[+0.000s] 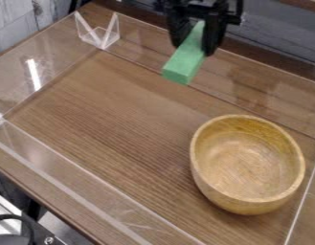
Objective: Remove the green block from inside the brown bowl and put it on the table
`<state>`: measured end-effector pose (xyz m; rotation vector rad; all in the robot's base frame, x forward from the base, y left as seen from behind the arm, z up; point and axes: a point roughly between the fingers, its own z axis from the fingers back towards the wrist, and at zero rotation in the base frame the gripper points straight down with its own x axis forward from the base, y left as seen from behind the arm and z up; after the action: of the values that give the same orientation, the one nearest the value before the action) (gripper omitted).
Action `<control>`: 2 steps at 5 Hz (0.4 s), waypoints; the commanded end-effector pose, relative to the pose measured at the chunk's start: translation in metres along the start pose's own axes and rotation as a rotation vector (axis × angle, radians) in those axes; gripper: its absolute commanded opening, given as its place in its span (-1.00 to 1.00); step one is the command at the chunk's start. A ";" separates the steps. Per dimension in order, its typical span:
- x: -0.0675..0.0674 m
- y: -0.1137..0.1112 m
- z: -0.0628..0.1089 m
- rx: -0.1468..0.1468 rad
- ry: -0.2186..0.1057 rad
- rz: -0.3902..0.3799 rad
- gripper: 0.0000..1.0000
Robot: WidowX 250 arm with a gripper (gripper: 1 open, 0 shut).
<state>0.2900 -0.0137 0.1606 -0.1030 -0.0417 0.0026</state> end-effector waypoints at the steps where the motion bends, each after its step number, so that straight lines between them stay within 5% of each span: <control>1: -0.023 0.000 0.006 -0.009 -0.052 -0.065 -1.00; 2: -0.039 0.004 -0.001 -0.006 -0.064 -0.089 -1.00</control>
<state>0.2487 -0.0116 0.1452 -0.1105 -0.0599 -0.0803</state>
